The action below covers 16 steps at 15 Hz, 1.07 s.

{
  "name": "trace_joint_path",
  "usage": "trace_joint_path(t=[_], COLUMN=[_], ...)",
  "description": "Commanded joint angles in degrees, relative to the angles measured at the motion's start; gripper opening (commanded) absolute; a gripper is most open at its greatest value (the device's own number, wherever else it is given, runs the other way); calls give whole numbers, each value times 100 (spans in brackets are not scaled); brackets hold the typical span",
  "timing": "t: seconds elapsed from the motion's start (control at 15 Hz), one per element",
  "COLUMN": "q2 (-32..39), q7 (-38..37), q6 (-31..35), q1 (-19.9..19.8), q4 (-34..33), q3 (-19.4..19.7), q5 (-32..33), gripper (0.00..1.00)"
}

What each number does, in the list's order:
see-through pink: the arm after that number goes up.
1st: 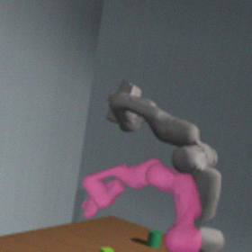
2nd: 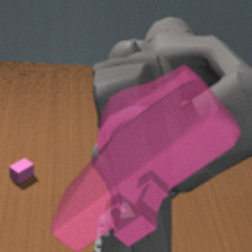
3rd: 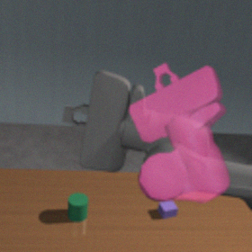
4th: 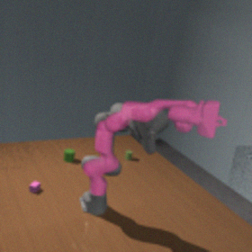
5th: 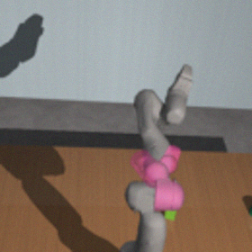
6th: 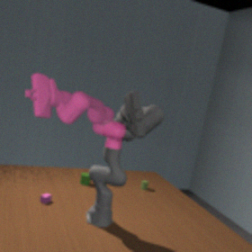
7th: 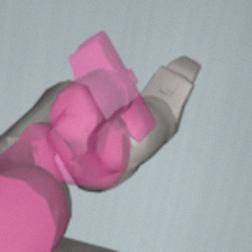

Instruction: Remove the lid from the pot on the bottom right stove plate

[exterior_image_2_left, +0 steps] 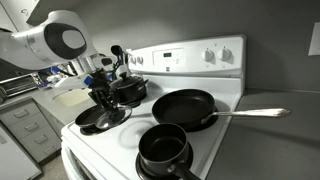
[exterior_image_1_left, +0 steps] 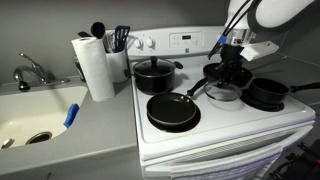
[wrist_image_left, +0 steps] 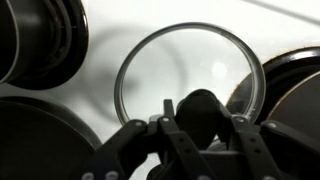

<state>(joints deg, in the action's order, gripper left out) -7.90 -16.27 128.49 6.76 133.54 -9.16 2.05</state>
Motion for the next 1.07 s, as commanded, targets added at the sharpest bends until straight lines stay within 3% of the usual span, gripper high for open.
trace_joint_path(t=[0.0,0.4,1.0], q2=[145,128,171], q7=[-539,-1425,-3457], q6=[145,370,1123], q1=[55,26,-126], q4=[138,616,1156], q3=[-117,-117,-62], q5=[44,95,792], gripper=[15,15,15])
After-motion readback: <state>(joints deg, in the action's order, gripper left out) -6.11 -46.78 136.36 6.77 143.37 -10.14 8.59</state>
